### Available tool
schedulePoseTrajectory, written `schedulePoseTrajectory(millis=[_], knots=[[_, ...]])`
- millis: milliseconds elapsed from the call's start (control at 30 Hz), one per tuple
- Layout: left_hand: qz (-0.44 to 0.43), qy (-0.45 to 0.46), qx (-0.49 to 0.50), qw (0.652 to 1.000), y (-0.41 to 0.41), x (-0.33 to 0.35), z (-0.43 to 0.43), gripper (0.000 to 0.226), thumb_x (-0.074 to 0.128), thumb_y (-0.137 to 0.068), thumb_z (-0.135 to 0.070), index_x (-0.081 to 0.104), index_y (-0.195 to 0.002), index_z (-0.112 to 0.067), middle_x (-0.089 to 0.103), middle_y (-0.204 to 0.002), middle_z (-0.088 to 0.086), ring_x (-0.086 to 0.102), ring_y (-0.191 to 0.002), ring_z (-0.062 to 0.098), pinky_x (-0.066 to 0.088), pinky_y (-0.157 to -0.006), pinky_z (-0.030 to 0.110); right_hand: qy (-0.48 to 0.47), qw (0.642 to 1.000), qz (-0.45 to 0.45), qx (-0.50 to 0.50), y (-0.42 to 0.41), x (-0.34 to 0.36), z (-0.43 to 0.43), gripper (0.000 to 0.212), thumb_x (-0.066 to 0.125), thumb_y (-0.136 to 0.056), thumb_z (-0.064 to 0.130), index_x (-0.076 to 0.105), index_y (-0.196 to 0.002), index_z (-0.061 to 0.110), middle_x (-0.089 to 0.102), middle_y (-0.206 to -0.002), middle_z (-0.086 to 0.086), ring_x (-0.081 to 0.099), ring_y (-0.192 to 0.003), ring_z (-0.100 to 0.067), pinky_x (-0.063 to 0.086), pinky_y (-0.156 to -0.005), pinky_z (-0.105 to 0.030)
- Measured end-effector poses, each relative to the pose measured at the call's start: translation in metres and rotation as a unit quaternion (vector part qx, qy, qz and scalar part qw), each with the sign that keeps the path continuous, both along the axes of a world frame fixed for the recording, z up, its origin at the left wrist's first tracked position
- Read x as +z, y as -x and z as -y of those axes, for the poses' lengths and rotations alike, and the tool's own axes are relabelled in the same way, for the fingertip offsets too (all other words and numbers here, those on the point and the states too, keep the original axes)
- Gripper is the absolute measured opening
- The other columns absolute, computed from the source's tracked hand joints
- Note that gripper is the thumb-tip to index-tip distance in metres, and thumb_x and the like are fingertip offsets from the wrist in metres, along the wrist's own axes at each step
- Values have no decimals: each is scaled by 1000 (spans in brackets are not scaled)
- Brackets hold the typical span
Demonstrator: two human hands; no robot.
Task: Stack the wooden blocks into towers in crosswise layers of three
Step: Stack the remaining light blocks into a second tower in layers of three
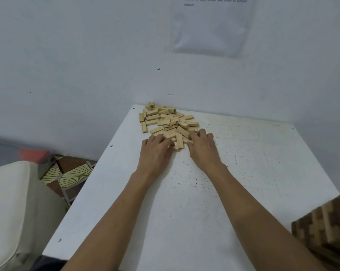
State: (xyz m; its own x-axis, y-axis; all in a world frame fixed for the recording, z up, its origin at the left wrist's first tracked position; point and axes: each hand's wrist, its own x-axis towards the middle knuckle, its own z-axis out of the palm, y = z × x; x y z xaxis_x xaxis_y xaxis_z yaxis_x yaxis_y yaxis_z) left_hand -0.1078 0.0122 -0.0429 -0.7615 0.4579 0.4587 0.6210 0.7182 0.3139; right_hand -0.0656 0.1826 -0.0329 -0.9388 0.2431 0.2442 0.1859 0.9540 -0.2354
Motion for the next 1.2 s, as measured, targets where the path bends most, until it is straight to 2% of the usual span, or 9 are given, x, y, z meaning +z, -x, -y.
schedulePoseTrajectory(millis=[100, 200, 300, 433, 633, 767, 1000, 1100, 1200], knots=[[22, -2, 0, 1000, -10, 3, 11, 14, 60, -95, -28, 71, -103, -23, 66, -100, -3, 59, -92, 25, 40, -80, 38, -3, 1000, -16, -2, -12, -1, 1, 28, 49, -101, 23, 54, -127, 12, 52, -124, -12, 46, -104, -31, 45, -86, -38], [70, -23, -15, 997, -23, 10, 23, 35, 45, -96, -42, 71, -107, -23, 67, -98, -5, 61, -91, 20, 44, -81, 39, 12, 999, -39, 2, -32, -1, 6, 21, 52, -98, 20, 60, -115, 8, 55, -115, -10, 47, -96, -29, 45, -81, -38], [102, -17, -30, 994, -34, 10, 35, 23, 53, -98, -32, 72, -111, -25, 66, -97, -5, 61, -91, 19, 48, -80, 41, 32, 998, -49, 16, -58, -1, 15, 17, 59, -93, 19, 61, -104, 6, 55, -108, -10, 47, -91, -26, 45, -77, -37], [142, 9, -68, 988, -52, 9, 50, 23, 56, -98, -24, 73, -113, -27, 67, -103, -6, 60, -93, 15, 48, -82, 39, 109, 990, -60, 64, -95, -1, 27, 14, 67, -88, 15, 62, -97, 6, 54, -103, -6, 48, -90, -22, 38, -73, -26], [148, 32, -108, 983, -90, 18, 60, 20, 59, -97, -27, 74, -110, -30, 69, -105, -10, 59, -94, 13, 47, -80, 36, 132, 983, -61, 111, -140, -5, 43, 12, 70, -88, 20, 64, -96, 13, 62, -97, 6, 47, -90, -17, 44, -70, -28], [175, 40, -124, 976, -118, 22, 67, 18, 60, -97, -29, 74, -108, -33, 69, -105, -11, 55, -92, 12, 46, -82, 35, 150, 980, -54, 116, -162, -5, 46, 11, 71, -89, 19, 66, -98, 17, 64, -101, 8, 48, -93, -16, 44, -76, -27], [177, -15, -77, 981, -162, 17, 62, 17, 62, -95, -30, 71, -109, -31, 65, -99, -14, 54, -95, 10, 41, -81, 28, 175, 969, -28, 171, -192, -5, 42, 17, 73, -87, 13, 71, -103, 16, 67, -113, 5, 55, -98, -16, 39, -84, -15], [159, -35, -36, 986, -174, 14, 57, 18, 65, -91, -36, 70, -107, -30, 62, -103, -12, 55, -94, 10, 44, -78, 29, 175, 968, -21, 180, -195, -3, 41, 17, 72, -88, 12, 73, -105, 14, 66, -116, 2, 57, -104, -15, 42, -90, -21], [172, -49, -17, 984, -178, 12, 55, 24, 66, -90, -38, 70, -111, -27, 58, -106, -11, 57, -88, 7, 41, -71, 18, 168, 970, -25, 174, -198, -2, 44, 22, 69, -88, 14, 72, -110, 16, 64, -120, 3, 53, -107, -15, 39, -92, -18]])
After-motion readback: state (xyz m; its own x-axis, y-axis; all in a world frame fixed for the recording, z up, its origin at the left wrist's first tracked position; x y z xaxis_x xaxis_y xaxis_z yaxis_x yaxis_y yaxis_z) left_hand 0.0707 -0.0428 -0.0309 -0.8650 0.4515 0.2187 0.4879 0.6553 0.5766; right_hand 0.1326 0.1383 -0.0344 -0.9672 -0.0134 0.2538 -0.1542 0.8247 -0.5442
